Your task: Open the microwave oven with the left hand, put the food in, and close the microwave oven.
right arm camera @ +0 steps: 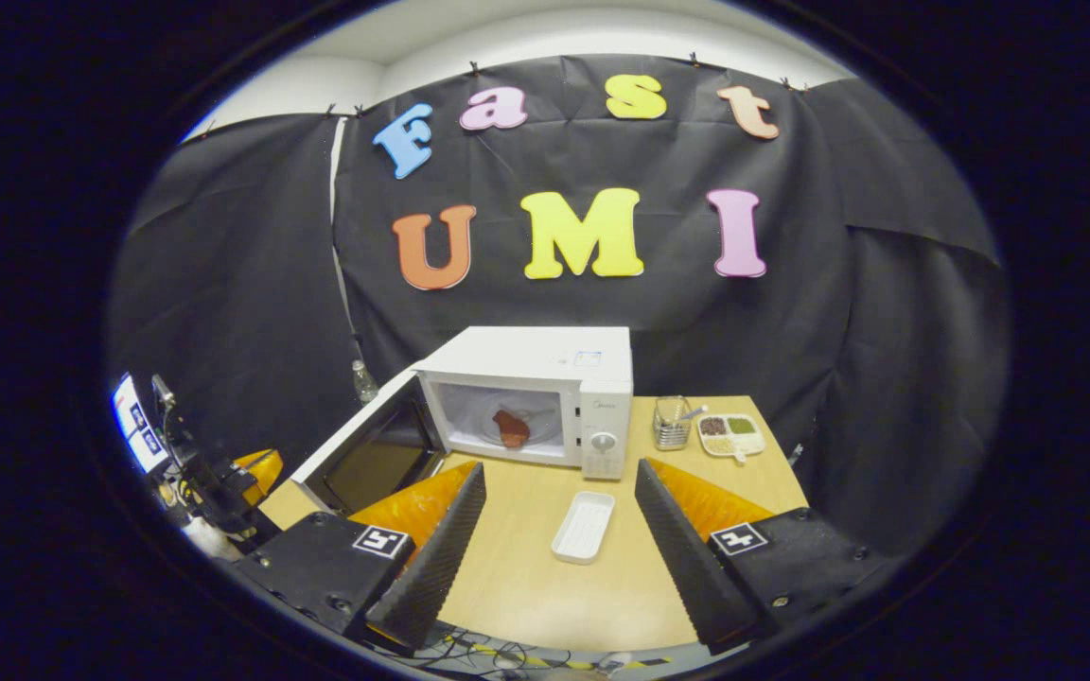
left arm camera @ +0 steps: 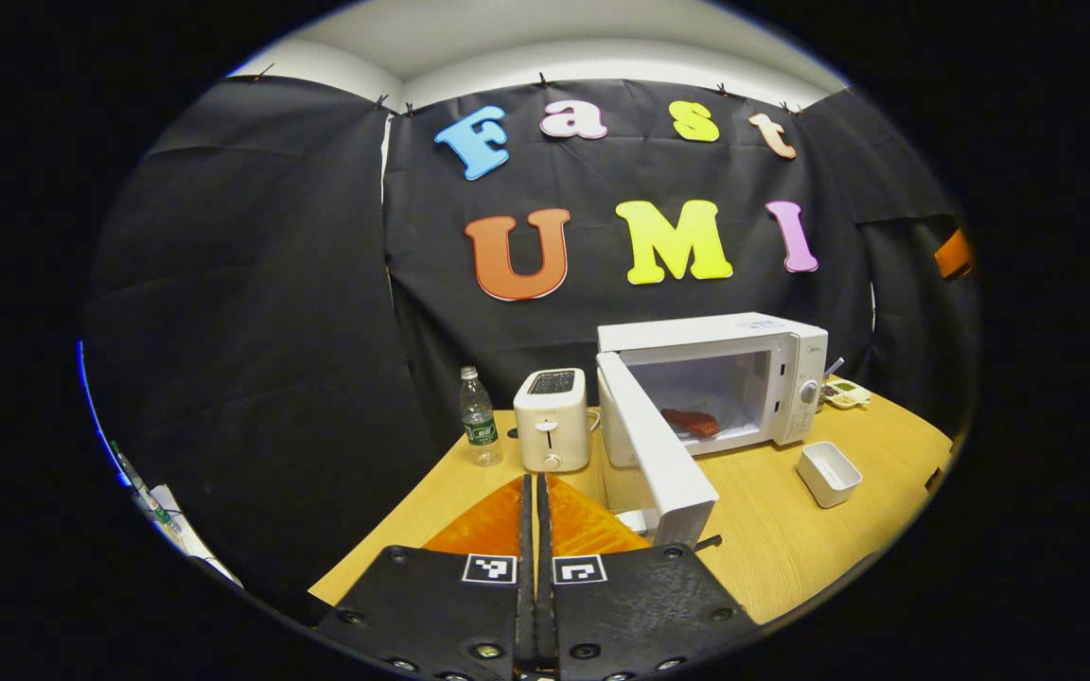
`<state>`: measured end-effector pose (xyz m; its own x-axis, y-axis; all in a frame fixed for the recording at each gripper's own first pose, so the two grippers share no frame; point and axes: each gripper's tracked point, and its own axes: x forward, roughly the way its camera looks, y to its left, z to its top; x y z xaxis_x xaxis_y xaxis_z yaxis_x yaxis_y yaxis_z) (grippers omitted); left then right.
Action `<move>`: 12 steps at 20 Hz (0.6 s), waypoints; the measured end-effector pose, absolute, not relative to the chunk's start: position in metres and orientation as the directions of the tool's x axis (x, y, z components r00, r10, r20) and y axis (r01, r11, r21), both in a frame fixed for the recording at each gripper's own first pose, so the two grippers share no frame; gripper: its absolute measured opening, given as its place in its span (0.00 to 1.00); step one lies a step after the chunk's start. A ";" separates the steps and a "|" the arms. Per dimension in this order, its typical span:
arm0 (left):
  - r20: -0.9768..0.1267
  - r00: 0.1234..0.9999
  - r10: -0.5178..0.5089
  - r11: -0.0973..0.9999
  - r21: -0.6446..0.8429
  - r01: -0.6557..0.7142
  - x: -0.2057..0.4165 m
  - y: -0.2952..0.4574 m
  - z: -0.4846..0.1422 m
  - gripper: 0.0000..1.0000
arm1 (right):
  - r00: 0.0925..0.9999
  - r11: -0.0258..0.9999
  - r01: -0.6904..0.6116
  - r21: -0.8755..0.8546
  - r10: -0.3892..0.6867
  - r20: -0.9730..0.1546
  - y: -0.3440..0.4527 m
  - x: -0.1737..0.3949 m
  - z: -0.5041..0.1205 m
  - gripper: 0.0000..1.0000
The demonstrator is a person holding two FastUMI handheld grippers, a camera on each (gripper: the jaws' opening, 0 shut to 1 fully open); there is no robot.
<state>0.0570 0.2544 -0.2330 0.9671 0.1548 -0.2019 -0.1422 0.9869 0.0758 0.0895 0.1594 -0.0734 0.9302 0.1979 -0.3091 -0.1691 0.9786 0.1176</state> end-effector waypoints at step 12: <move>-0.242 0.965 0.101 0.993 0.080 -0.083 0.073 0.243 -0.258 0.00 | 0.907 0.974 -0.168 0.152 0.213 -0.363 0.165 0.079 -0.095 1.00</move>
